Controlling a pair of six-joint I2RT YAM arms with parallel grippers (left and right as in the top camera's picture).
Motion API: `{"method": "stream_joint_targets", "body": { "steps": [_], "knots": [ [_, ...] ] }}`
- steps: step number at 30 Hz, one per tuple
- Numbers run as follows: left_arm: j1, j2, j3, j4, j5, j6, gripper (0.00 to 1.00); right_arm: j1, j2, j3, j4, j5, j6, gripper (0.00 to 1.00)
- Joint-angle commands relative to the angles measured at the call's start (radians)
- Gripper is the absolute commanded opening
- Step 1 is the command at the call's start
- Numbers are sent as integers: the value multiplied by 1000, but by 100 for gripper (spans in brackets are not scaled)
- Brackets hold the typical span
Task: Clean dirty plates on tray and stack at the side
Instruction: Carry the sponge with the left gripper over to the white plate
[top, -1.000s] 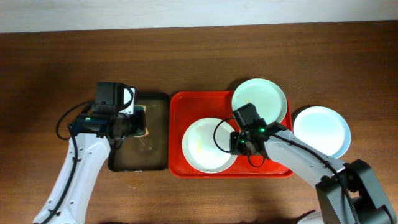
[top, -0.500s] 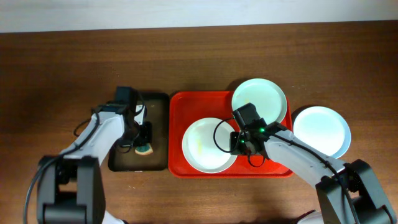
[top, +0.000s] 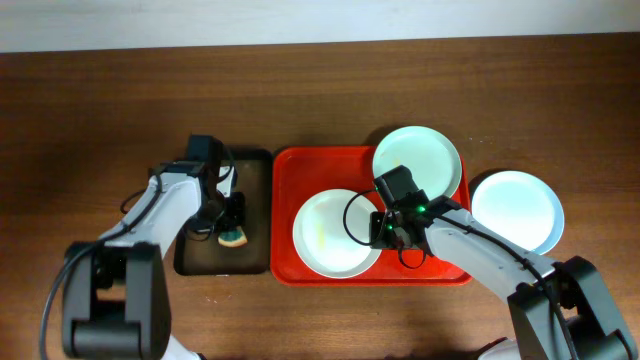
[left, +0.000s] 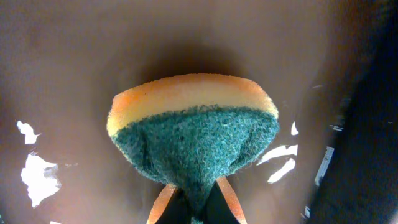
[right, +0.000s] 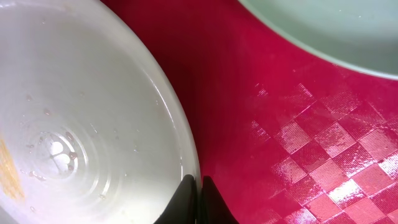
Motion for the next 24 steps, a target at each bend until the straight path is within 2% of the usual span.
{"method": "stream_joint_targets", "body": {
  "steps": [1, 6, 16, 22, 24],
  "knots": [
    [-2, -160, 22, -3, 0, 16, 0, 5, 5, 12, -1, 6, -1, 4],
    [-3, -247, 22, -31, 0, 15, 0, 5, 5, 12, -1, 6, 0, 4],
    [-3, -246, 22, -56, 0, 8, 0, 5, 5, 12, -1, 6, 0, 4],
    [-66, -246, 22, -46, -6, 8, 0, 5, 5, 12, -1, 5, 26, 4],
    [-82, -246, 21, -43, -54, 8, 0, 5, 5, 12, -1, 4, 27, 4]
  ]
}}
